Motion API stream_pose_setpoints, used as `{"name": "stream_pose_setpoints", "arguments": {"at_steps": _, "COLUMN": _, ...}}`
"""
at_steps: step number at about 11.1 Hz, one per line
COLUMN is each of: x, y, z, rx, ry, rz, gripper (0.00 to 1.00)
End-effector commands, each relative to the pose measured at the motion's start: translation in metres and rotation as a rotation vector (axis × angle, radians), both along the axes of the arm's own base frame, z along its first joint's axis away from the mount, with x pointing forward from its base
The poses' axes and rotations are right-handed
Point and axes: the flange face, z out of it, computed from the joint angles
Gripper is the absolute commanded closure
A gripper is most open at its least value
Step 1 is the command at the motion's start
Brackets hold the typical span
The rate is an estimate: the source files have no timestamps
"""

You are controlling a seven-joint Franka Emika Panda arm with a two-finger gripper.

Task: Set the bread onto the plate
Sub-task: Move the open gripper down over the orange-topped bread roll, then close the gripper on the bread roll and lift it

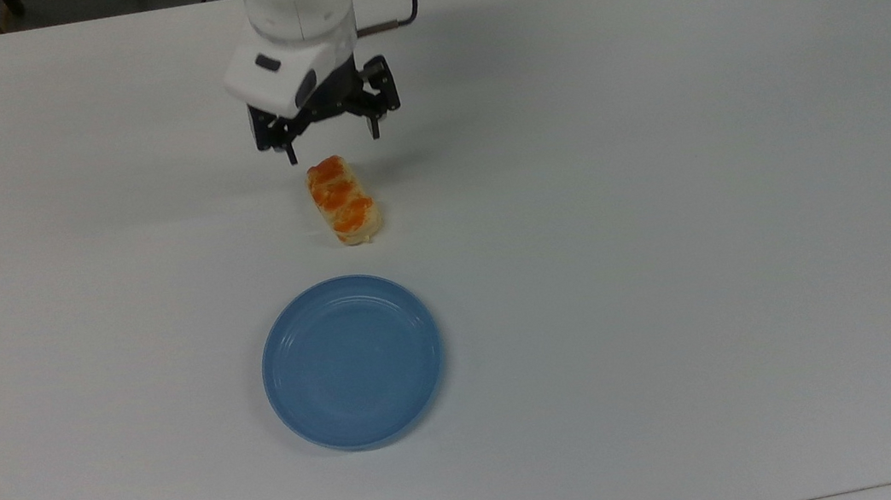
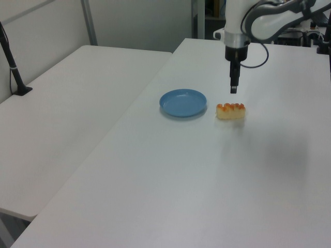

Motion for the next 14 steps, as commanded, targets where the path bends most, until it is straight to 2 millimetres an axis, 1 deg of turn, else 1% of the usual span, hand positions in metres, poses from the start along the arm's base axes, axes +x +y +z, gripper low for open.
{"name": "stream_pose_setpoints", "arguments": {"at_steps": 1, "x": 0.009, "y": -0.003, "z": -0.045, "rx": -0.009, "ry": 0.03, "rz": 0.066, "gripper": 0.0}}
{"name": "stream_pose_setpoints", "arguments": {"at_steps": 2, "x": 0.012, "y": -0.004, "z": -0.057, "rx": -0.026, "ry": 0.036, "rz": 0.081, "gripper": 0.0}}
{"name": "stream_pose_setpoints", "arguments": {"at_steps": 4, "x": 0.012, "y": -0.003, "z": -0.064, "rx": -0.025, "ry": 0.042, "rz": 0.079, "gripper": 0.0}}
{"name": "stream_pose_setpoints", "arguments": {"at_steps": 5, "x": 0.013, "y": -0.002, "z": -0.076, "rx": -0.024, "ry": 0.06, "rz": 0.082, "gripper": 0.0}}
{"name": "stream_pose_setpoints", "arguments": {"at_steps": 6, "x": 0.014, "y": -0.002, "z": -0.082, "rx": -0.028, "ry": 0.057, "rz": 0.086, "gripper": 0.0}}
{"name": "stream_pose_setpoints", "arguments": {"at_steps": 7, "x": 0.012, "y": 0.0, "z": -0.091, "rx": -0.037, "ry": 0.064, "rz": 0.097, "gripper": 0.0}}
{"name": "stream_pose_setpoints", "arguments": {"at_steps": 8, "x": 0.012, "y": 0.008, "z": -0.098, "rx": -0.064, "ry": 0.076, "rz": 0.13, "gripper": 0.01}}
{"name": "stream_pose_setpoints", "arguments": {"at_steps": 9, "x": 0.011, "y": 0.01, "z": -0.102, "rx": -0.078, "ry": 0.081, "rz": 0.144, "gripper": 0.09}}
{"name": "stream_pose_setpoints", "arguments": {"at_steps": 10, "x": 0.008, "y": 0.01, "z": -0.107, "rx": -0.077, "ry": 0.092, "rz": 0.145, "gripper": 0.34}}
{"name": "stream_pose_setpoints", "arguments": {"at_steps": 11, "x": 0.008, "y": 0.011, "z": -0.106, "rx": -0.078, "ry": 0.09, "rz": 0.124, "gripper": 0.48}}
{"name": "stream_pose_setpoints", "arguments": {"at_steps": 12, "x": 0.009, "y": 0.011, "z": -0.104, "rx": -0.079, "ry": 0.084, "rz": 0.071, "gripper": 0.59}}
{"name": "stream_pose_setpoints", "arguments": {"at_steps": 14, "x": 0.008, "y": 0.01, "z": -0.095, "rx": -0.081, "ry": 0.101, "rz": 0.029, "gripper": 0.6}}
